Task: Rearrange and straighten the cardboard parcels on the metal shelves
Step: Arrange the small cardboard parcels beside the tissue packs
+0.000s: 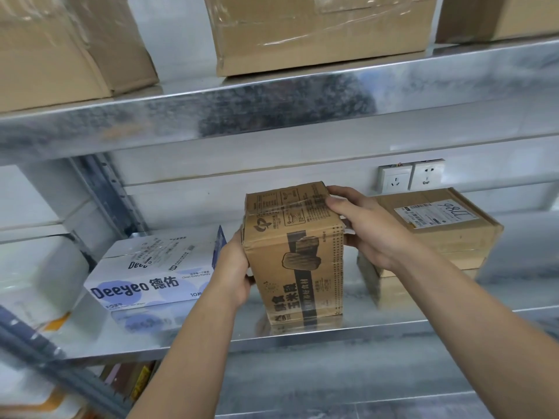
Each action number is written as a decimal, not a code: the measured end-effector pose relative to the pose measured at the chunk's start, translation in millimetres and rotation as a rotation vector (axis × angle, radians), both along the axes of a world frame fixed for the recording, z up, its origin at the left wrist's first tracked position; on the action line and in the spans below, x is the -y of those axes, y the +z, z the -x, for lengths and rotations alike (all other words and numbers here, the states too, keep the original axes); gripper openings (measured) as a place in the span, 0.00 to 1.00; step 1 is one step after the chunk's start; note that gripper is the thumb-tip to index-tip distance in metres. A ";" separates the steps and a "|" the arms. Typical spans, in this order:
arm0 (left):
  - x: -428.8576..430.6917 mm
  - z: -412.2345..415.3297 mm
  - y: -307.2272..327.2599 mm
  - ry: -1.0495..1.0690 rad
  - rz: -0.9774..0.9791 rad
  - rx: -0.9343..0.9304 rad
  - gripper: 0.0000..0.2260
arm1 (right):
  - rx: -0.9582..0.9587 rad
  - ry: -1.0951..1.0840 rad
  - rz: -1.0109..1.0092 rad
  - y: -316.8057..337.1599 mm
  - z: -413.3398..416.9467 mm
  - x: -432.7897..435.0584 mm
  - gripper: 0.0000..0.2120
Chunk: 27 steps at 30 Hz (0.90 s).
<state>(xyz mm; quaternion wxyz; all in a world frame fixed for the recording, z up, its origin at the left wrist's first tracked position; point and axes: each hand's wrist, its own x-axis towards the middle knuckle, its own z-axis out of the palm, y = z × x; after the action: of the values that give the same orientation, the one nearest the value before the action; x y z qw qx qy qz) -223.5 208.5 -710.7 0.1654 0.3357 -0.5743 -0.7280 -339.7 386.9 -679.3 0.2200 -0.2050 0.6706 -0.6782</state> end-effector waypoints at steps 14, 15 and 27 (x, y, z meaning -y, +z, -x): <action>4.7 -1.5 36.7 -0.144 0.068 0.056 0.12 | 0.132 -0.052 0.030 -5.3 2.0 15.4 0.10; 6.5 -0.6 39.8 -0.143 0.074 0.060 0.11 | 0.131 -0.050 0.024 -3.4 2.0 17.0 0.10; 27.5 12.7 51.4 -0.222 0.303 0.134 0.10 | 0.087 0.022 -0.188 11.0 10.9 23.7 0.18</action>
<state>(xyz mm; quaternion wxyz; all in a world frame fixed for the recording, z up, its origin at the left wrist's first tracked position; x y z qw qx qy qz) -236.3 180.9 -659.3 0.0941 0.2891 -0.7204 -0.6233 -350.6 363.2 -668.3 0.2746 -0.1612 0.7187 -0.6182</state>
